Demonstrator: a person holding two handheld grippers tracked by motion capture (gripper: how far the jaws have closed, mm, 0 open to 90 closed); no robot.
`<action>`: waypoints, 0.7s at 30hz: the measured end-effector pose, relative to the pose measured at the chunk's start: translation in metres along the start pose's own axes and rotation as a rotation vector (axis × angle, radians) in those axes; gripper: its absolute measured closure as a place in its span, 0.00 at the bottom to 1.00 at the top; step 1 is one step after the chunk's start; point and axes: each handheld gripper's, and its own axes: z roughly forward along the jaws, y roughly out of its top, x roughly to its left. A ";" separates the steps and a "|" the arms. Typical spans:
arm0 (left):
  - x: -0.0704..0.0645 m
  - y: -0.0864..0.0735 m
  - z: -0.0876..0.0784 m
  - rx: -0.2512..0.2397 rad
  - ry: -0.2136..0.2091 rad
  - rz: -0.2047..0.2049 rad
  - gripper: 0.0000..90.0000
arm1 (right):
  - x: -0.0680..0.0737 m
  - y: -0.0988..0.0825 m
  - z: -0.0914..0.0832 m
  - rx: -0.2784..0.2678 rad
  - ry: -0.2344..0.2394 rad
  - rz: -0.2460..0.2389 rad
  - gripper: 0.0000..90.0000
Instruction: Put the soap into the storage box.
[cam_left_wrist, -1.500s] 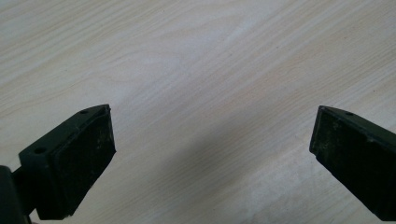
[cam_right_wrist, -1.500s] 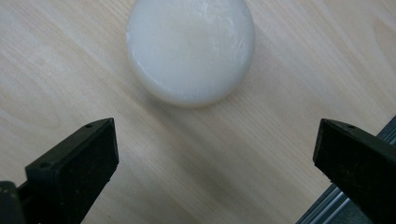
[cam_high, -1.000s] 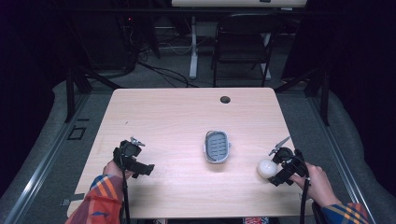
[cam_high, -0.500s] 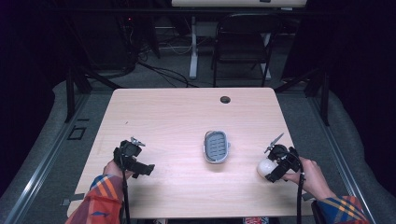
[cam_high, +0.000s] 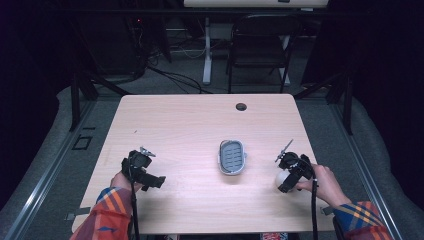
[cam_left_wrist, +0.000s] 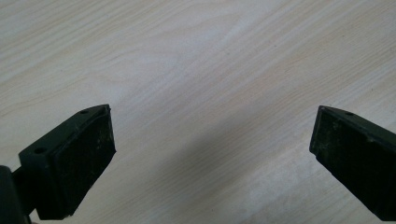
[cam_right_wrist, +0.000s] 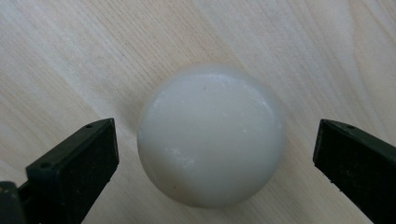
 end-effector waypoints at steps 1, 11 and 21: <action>0.000 0.000 0.000 0.000 0.000 0.000 0.00 | 0.000 0.001 0.002 -0.002 0.007 0.005 0.00; -0.001 0.000 0.001 0.002 -0.003 0.005 0.00 | -0.001 0.007 0.010 0.028 0.048 0.008 0.16; -0.001 0.000 0.001 0.004 -0.005 0.006 0.00 | -0.001 0.012 0.011 0.069 0.045 -0.012 0.27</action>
